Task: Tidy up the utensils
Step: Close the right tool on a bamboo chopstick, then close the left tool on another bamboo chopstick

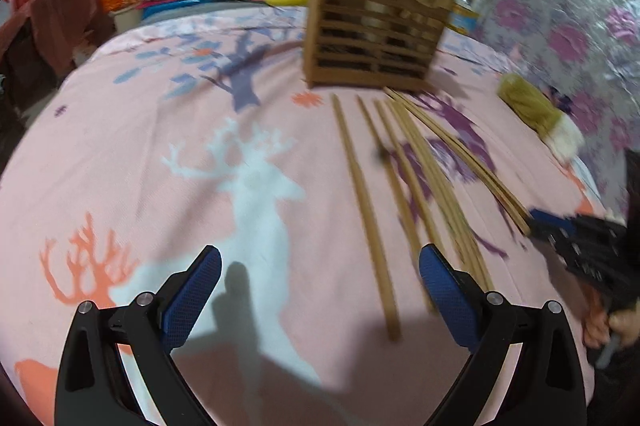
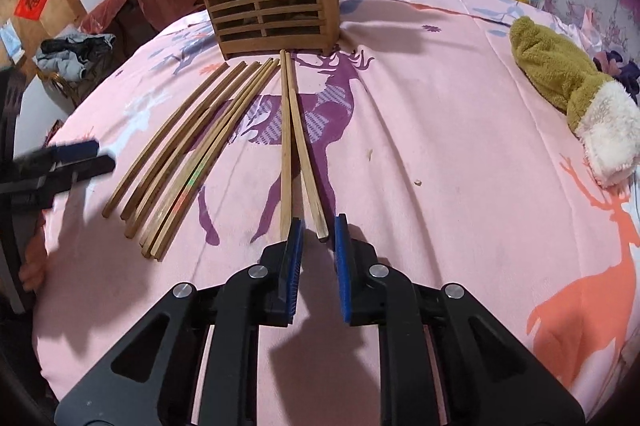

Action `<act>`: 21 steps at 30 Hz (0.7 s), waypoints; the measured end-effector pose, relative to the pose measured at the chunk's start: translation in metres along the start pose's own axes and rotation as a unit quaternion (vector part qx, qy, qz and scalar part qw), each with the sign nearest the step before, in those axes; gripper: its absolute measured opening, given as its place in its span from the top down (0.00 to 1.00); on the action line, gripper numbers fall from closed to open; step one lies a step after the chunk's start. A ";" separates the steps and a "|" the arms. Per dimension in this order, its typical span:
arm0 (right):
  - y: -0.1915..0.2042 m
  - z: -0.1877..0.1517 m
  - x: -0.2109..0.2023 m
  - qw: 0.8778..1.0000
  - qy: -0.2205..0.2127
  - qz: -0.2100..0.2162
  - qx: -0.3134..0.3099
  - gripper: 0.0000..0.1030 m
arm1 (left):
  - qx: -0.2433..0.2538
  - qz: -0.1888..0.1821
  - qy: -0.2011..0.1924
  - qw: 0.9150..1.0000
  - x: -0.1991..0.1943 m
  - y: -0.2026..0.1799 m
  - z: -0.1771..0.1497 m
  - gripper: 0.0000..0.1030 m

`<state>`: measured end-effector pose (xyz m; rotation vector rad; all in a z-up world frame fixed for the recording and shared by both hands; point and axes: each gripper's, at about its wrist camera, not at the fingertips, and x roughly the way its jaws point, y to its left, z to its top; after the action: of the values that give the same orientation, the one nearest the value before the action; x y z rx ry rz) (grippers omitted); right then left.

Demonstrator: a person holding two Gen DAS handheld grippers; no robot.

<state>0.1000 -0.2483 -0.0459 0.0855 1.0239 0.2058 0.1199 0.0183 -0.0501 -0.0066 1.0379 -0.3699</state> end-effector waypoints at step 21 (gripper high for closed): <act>0.001 0.000 0.001 1.000 -0.001 -0.001 -0.001 0.81 | 0.066 -0.014 -0.001 0.998 -0.011 -0.022 -0.032 0.86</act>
<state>0.1005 -0.2473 -0.0459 0.0829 1.0218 0.2056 0.0811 0.0066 -0.0535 0.0973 1.0110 -0.4632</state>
